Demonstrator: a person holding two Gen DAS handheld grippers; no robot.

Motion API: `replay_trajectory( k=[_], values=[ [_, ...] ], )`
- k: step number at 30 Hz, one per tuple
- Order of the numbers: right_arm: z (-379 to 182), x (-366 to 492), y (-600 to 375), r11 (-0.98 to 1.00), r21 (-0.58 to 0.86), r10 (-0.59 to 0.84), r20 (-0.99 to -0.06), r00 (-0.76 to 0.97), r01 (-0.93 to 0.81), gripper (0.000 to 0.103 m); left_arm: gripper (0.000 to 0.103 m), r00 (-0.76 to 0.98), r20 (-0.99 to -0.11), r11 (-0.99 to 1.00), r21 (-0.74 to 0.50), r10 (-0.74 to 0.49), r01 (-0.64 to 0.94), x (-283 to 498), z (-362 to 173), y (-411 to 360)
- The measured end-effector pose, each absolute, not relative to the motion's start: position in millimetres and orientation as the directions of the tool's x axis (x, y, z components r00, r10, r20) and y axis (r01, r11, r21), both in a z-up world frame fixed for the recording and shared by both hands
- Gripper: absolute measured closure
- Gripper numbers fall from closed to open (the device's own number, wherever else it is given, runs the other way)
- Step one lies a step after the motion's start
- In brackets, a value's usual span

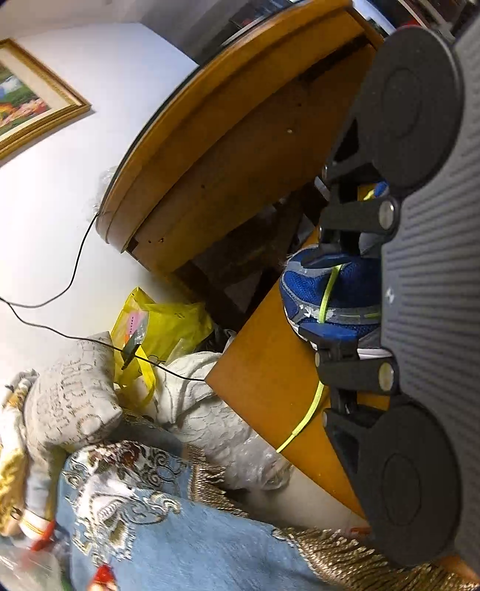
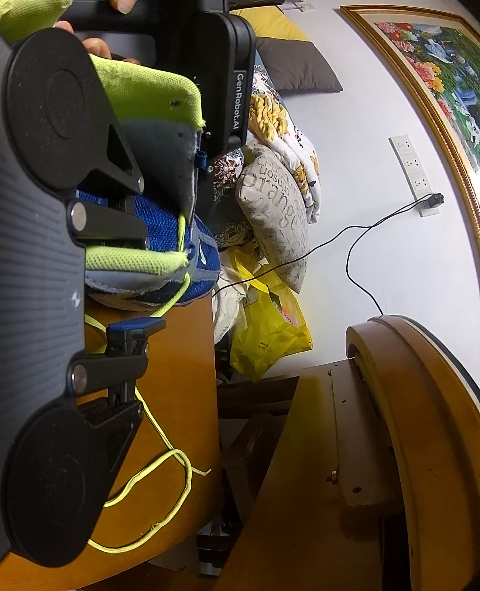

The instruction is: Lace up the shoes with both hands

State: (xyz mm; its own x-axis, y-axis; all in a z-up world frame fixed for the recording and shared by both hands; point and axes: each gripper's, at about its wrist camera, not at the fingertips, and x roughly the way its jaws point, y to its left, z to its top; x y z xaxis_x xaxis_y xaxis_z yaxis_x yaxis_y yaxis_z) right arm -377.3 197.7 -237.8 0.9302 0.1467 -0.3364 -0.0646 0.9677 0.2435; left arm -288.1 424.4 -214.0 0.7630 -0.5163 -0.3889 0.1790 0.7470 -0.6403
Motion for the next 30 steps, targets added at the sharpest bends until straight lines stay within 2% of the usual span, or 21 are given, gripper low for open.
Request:
replay_trajectory(
  k=[5,9,17,23,30],
  values=[
    [-238.2,-377.6,197.1,0.968,0.242,0.147,-0.337,0.930,-0.066,0.079,0.068,0.719,-0.361,0.617,-0.777,-0.594,0.120,-286.3,-216.5,445.3],
    [-238.4,-377.7,197.3,0.968,0.241,0.148,-0.336,0.930,-0.067,0.079,0.067,0.684,-0.346,0.542,-0.836,-0.643,0.085,-286.3,-218.8,451.8],
    [-239.1,-378.1,199.5,0.968,0.239,0.153,-0.335,0.930,-0.073,0.079,0.068,0.659,-0.330,0.494,-0.867,-0.676,0.072,-281.3,-224.9,445.2],
    [-238.7,-380.2,203.8,0.971,0.230,0.147,-0.332,0.932,-0.071,0.079,0.068,0.636,-0.328,0.421,-0.907,-0.699,-0.005,-273.4,-231.5,448.7],
    [-239.0,-382.7,209.1,0.973,0.225,0.116,-0.329,0.937,-0.042,0.079,0.068,0.614,-0.264,0.255,-0.961,-0.744,-0.104,-257.9,-253.8,451.1]
  ],
)
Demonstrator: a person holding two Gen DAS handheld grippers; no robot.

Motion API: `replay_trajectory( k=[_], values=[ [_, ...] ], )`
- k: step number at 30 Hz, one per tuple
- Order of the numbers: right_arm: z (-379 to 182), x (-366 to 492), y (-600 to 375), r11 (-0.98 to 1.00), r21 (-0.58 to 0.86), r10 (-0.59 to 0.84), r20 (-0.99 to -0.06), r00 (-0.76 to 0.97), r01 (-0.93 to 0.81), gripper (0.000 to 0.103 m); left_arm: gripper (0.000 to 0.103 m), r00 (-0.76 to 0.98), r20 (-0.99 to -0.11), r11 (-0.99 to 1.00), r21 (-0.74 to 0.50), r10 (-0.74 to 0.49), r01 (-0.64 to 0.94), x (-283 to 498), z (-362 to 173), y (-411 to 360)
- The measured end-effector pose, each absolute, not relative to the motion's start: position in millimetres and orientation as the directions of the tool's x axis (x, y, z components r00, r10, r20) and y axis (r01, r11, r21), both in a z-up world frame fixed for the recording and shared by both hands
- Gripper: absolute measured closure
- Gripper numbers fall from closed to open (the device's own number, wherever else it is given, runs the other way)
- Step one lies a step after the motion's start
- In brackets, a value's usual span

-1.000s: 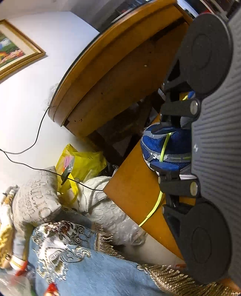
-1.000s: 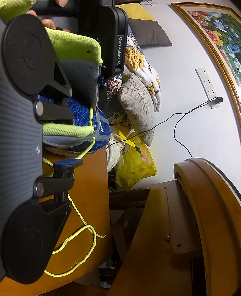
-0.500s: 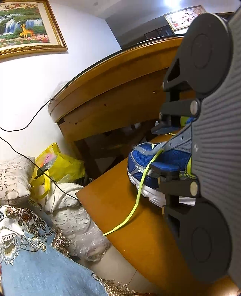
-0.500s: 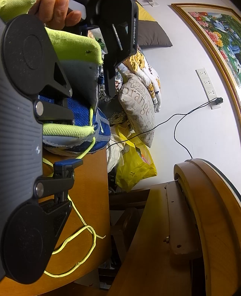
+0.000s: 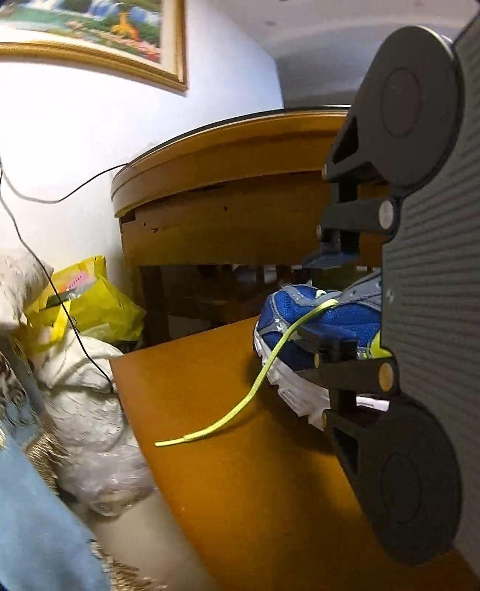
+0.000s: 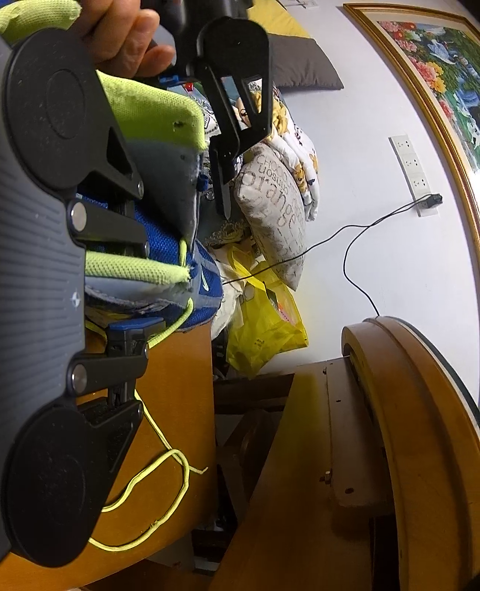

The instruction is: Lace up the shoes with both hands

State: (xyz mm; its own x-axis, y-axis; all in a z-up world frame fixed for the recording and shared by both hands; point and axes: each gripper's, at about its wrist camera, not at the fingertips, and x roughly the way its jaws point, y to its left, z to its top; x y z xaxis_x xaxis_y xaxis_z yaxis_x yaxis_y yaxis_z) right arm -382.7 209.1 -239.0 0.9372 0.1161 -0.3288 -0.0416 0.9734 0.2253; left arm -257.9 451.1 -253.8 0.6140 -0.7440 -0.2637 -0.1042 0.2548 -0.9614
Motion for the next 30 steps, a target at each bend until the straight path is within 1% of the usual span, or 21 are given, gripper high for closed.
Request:
replay_trajectory(
  k=[2,4,5,6,7,8,10,14,19,30],
  values=[
    [-239.0,-382.8,210.1,0.974,0.224,0.114,-0.328,0.938,-0.041,0.078,0.068,0.606,-0.265,0.242,-0.963,-0.750,-0.121,-252.2,-253.5,449.7],
    [-238.9,-382.8,210.9,0.975,0.219,0.114,-0.327,0.938,-0.042,0.078,0.071,0.600,-0.281,0.260,-0.958,-0.749,-0.125,-247.4,-248.9,447.0],
    [-239.0,-382.5,210.6,0.975,0.219,0.115,-0.327,0.938,-0.043,0.078,0.078,0.598,-0.296,0.285,-0.952,-0.745,-0.117,-246.1,-246.0,444.5],
    [-239.2,-382.0,209.9,0.974,0.221,0.118,-0.327,0.937,-0.045,0.078,0.089,0.597,-0.318,0.321,-0.941,-0.737,-0.105,-245.3,-243.4,441.2],
    [-239.2,-381.7,209.3,0.974,0.222,0.120,-0.328,0.937,-0.047,0.078,0.093,0.597,-0.336,0.355,-0.931,-0.728,-0.092,-244.9,-241.4,438.2],
    [-239.1,-381.4,209.0,0.974,0.222,0.122,-0.328,0.937,-0.049,0.078,0.094,0.599,-0.341,0.375,-0.924,-0.725,-0.072,-245.7,-241.5,436.5],
    [-238.9,-380.9,208.2,0.974,0.222,0.126,-0.329,0.936,-0.052,0.078,0.100,0.595,-0.331,0.385,-0.922,-0.732,-0.039,-246.1,-242.4,437.1],
    [-238.6,-380.2,207.0,0.974,0.219,0.130,-0.325,0.937,-0.060,0.079,0.100,0.597,-0.334,0.427,-0.904,-0.729,0.016,-248.2,-242.0,436.5],
    [-238.2,-380.7,207.4,0.974,0.215,0.134,-0.324,0.936,-0.065,0.080,0.101,0.639,-0.382,0.550,-0.832,-0.668,0.077,-258.6,-227.1,430.6],
    [-237.8,-382.0,209.9,0.977,0.204,0.128,-0.322,0.938,-0.063,0.084,0.101,0.684,-0.414,0.658,-0.742,-0.600,0.128,-267.4,-214.9,424.3]
  ],
)
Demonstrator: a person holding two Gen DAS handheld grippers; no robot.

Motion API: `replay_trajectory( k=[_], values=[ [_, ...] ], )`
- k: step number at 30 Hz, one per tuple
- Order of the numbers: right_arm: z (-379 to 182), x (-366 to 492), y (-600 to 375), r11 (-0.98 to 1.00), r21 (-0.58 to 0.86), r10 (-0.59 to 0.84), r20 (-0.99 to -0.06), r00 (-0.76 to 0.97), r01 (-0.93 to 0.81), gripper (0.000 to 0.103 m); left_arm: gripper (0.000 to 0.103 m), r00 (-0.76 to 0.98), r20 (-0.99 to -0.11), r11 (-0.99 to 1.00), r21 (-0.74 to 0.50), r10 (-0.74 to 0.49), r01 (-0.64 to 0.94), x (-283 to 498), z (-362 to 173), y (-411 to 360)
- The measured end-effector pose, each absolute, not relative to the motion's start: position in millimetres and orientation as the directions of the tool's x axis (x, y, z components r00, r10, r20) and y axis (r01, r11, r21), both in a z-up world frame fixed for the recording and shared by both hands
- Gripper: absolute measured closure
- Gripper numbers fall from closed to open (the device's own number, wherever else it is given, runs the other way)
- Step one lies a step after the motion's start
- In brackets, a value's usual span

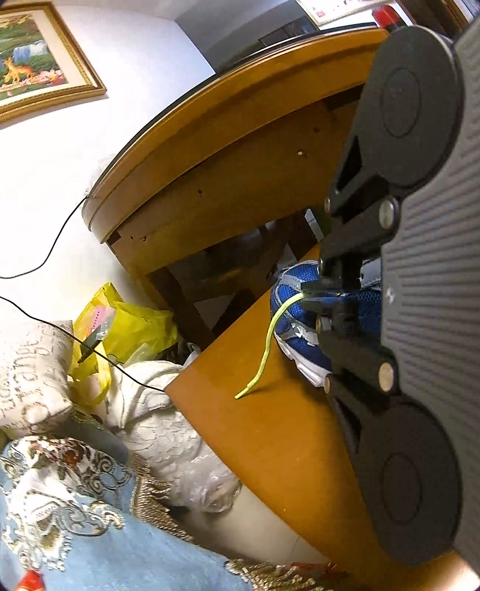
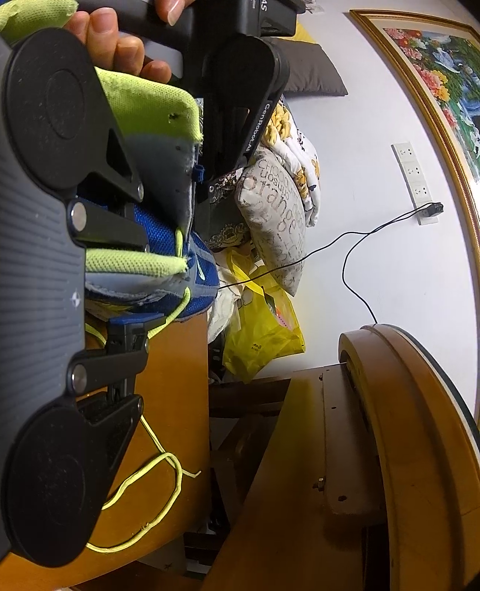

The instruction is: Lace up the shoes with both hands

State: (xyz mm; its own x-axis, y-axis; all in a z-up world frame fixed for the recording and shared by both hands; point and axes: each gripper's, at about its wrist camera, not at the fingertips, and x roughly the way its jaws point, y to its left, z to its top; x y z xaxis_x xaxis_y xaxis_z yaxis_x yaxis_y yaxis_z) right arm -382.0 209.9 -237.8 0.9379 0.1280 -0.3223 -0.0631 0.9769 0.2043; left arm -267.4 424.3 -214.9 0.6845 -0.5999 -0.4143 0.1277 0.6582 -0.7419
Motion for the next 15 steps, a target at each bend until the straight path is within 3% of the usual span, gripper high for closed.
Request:
replay_trajectory(
  k=[7,15],
  values=[
    [-238.3,-380.2,206.8,0.974,0.219,0.129,-0.331,0.935,-0.057,0.084,0.101,0.737,-0.430,0.780,-0.590,-0.521,0.208,-281.7,-197.6,406.4],
    [-238.6,-380.2,207.6,0.975,0.216,0.122,-0.332,0.935,-0.051,0.082,0.101,0.765,-0.428,0.815,-0.539,-0.482,0.213,-283.2,-196.2,403.9]
  ],
)
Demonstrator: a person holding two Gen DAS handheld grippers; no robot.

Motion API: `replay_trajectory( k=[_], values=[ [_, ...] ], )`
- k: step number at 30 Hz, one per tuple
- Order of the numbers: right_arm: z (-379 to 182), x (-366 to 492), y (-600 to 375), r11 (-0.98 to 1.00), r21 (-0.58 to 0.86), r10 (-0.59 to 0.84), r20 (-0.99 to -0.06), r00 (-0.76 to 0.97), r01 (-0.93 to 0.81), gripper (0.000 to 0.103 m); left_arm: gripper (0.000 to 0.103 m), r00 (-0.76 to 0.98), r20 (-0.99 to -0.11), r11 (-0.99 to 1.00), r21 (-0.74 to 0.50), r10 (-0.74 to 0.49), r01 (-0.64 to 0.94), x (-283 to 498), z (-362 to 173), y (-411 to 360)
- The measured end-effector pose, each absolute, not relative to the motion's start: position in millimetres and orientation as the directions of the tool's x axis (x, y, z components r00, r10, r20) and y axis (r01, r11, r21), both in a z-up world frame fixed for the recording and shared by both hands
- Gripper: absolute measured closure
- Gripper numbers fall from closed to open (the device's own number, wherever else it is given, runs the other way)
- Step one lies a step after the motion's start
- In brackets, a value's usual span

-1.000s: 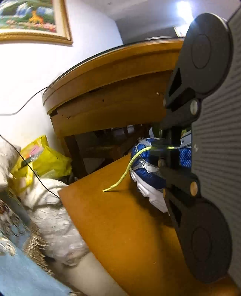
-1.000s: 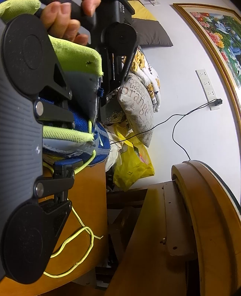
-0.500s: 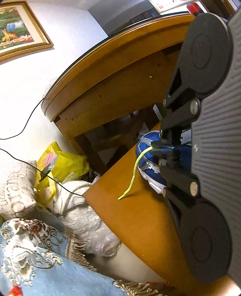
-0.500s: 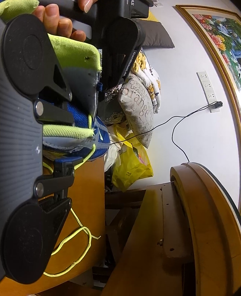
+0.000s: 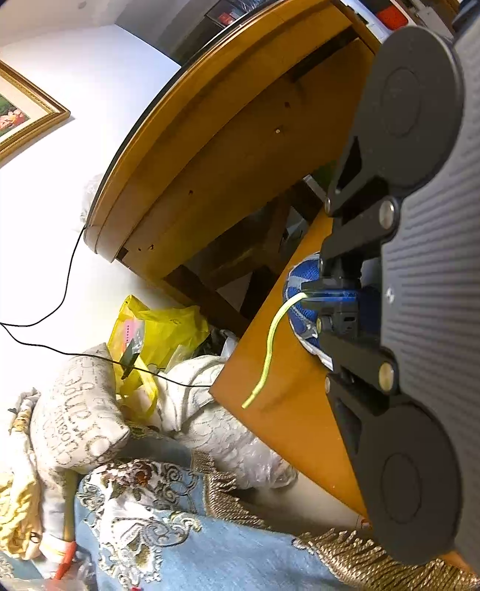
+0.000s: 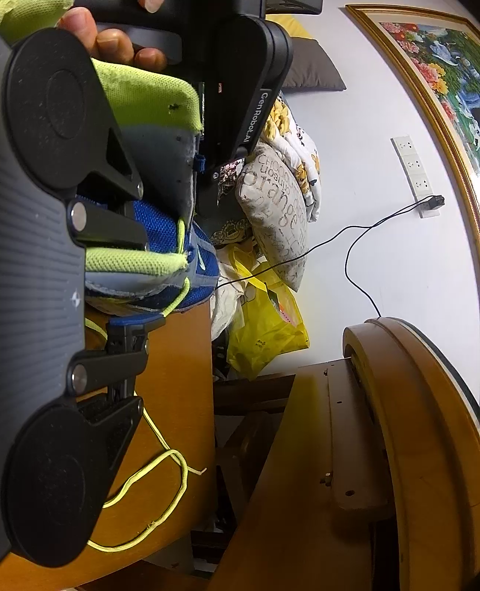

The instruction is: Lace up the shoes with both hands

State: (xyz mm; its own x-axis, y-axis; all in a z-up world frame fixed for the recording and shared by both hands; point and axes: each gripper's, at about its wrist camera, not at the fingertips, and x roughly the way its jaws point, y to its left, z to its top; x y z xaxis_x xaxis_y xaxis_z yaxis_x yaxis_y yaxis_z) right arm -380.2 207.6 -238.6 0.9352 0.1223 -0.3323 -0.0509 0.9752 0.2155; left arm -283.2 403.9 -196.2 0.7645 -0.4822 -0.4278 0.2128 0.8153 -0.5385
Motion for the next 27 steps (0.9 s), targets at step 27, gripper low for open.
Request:
replay_trajectory(
  k=[27],
  values=[
    [-238.1,-379.3,210.4,0.979,0.194,0.120,-0.331,0.936,-0.057,0.079,0.100,0.838,-0.446,0.938,-0.281,-0.314,0.203,-294.1,-185.5,391.0]
  ],
)
